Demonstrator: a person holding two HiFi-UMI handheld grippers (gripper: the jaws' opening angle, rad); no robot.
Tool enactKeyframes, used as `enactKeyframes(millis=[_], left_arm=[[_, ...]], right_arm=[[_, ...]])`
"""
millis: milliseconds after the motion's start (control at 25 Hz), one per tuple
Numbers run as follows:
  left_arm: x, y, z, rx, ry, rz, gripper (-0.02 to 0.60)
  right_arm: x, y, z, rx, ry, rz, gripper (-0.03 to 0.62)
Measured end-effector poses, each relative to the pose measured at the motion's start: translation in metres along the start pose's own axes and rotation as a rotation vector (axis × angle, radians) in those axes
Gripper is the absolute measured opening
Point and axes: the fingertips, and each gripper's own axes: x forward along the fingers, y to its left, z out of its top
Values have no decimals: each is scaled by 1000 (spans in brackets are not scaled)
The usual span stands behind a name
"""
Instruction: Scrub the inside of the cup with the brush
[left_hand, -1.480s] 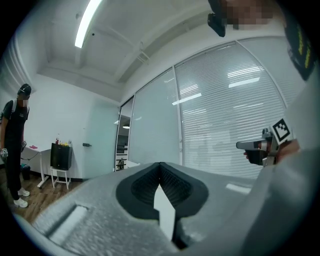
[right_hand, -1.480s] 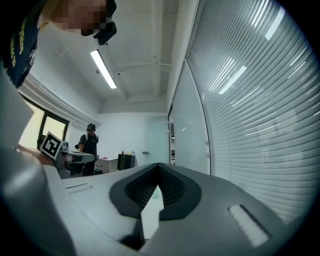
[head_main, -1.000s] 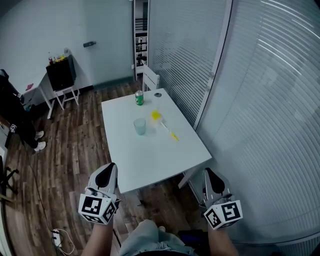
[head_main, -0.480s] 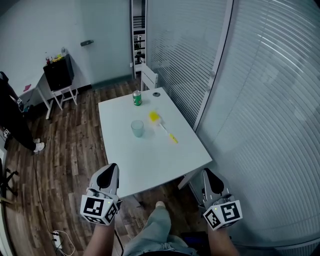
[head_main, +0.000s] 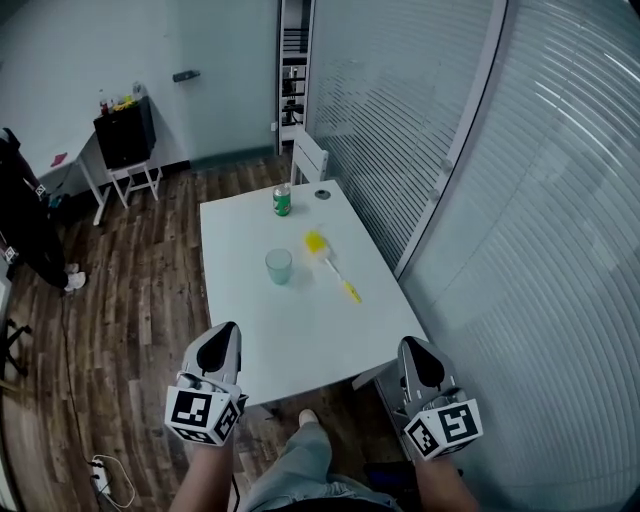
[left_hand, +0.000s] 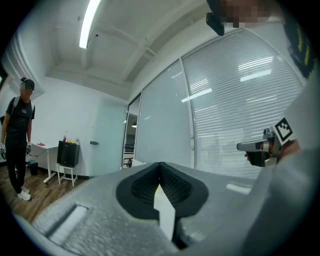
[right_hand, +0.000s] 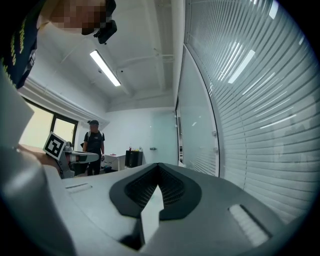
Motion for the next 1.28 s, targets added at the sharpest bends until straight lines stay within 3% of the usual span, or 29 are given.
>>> enactKeyframes(millis=[640,1280], left_arm=[[97,36,-3,6,-1,101,0],[152,74,16,12,-24,149,0]], right_arm=[[120,-52,-6,8,6,111,6],[206,-75,14,-14,17,178,6]])
